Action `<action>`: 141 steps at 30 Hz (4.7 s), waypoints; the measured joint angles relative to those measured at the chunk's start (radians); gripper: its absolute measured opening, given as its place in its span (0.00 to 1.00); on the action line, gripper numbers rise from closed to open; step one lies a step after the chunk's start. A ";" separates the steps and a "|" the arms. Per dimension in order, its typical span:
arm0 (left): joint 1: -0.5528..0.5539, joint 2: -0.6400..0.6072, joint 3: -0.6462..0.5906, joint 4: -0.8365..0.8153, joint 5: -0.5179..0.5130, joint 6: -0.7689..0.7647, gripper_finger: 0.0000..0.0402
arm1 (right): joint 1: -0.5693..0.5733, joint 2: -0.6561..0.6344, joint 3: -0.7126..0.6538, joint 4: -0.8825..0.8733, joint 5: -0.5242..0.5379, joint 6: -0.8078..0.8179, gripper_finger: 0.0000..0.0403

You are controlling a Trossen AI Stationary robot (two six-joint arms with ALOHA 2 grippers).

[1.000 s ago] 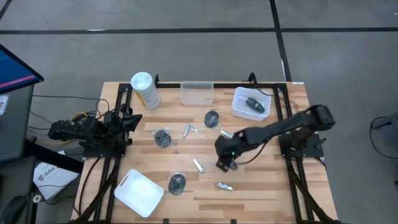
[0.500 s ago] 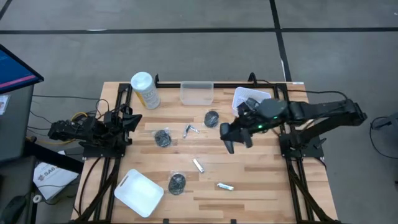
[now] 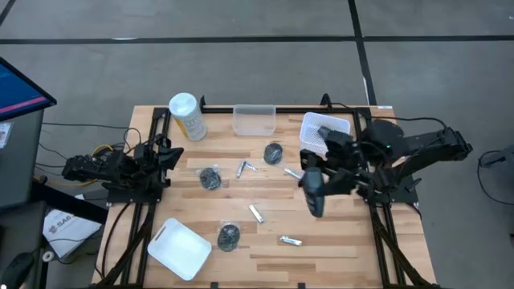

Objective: Pick & Place Travel size toiletries
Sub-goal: Put the gray deodorant into the white basket, then put the silver nail cutter into the transparent bin

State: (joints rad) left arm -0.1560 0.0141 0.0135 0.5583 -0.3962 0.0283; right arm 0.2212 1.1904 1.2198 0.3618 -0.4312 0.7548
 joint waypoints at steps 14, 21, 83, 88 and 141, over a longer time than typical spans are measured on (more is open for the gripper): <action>0.000 0.000 0.000 0.000 0.000 0.001 0.00 | 0.000 0.009 0.000 0.100 0.038 -0.012 0.50; 0.000 0.000 0.000 0.002 0.000 0.001 0.00 | -0.042 0.009 0.043 0.147 0.284 -0.221 0.50; 0.000 0.000 0.000 0.027 -0.001 -0.010 0.00 | -0.836 0.460 -0.051 -1.301 0.657 -0.701 0.50; 0.000 0.000 0.000 0.027 -0.001 -0.010 0.00 | -0.892 0.458 -0.116 -1.239 0.621 -0.711 0.50; 0.000 0.000 0.000 0.050 -0.001 -0.010 0.00 | -0.820 0.353 0.268 -1.467 0.446 -0.762 0.76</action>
State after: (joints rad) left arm -0.1558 0.0143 0.0132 0.6086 -0.3969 0.0181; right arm -0.5988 1.5432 1.4881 -1.1048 0.0145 -0.0071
